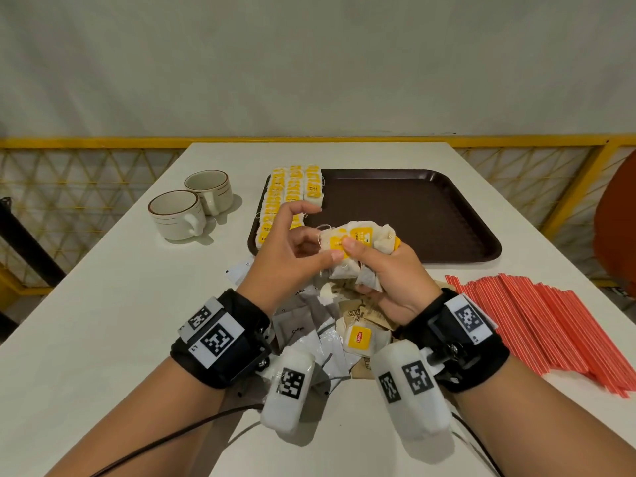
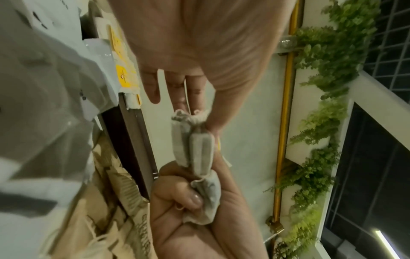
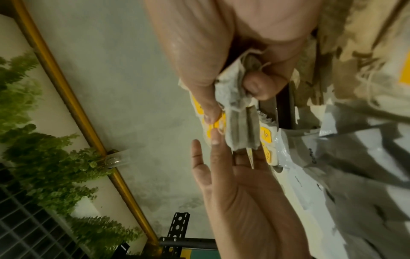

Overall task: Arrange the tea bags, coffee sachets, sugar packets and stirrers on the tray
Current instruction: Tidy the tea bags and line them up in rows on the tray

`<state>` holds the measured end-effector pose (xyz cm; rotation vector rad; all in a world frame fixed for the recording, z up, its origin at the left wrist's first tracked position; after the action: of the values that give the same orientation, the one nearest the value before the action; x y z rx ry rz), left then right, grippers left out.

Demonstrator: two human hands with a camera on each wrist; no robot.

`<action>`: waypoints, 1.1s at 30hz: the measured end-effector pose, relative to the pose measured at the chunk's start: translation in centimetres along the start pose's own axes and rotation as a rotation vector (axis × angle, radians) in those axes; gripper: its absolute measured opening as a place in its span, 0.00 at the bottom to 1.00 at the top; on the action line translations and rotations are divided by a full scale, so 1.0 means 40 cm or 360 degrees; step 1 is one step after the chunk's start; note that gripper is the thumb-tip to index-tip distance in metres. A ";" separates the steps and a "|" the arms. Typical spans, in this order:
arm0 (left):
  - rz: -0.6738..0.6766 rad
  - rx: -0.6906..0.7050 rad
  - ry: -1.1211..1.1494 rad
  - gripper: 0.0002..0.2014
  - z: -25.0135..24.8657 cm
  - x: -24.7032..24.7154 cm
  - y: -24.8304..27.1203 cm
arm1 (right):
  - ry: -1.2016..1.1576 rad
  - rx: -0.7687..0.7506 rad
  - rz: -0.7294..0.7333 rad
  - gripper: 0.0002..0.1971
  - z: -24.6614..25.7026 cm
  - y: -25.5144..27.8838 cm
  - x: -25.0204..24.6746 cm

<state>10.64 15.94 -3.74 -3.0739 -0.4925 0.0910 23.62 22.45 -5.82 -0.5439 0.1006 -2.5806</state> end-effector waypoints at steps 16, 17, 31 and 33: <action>-0.0227 0.0082 -0.0368 0.02 0.009 -0.012 -0.006 | -0.0013 0.0196 0.0235 0.09 -0.010 0.014 0.030; -0.0236 0.0063 -0.0362 0.03 0.011 -0.018 -0.009 | 0.0016 0.0195 0.0233 0.08 -0.007 0.015 0.029; 0.0006 0.0101 -0.0897 0.04 -0.021 -0.047 -0.010 | 0.0957 -0.0372 0.0535 0.15 0.082 -0.032 0.010; -0.0003 0.0137 -0.0849 0.05 -0.026 -0.045 -0.008 | 0.1218 -0.0403 0.0604 0.13 0.077 -0.033 0.021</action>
<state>8.90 15.65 -2.61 -2.9364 -0.4845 0.9189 23.55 23.30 -2.47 0.3784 0.7162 -2.2645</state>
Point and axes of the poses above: each hand's wrist, its own y-axis away from the middle knuckle, its own x-axis out of the palm, z = x × y, the point moved 5 cm from there along -y, towards the middle knuckle, and after that the axes turned 15 degrees about -x, right-handed, at the moved point
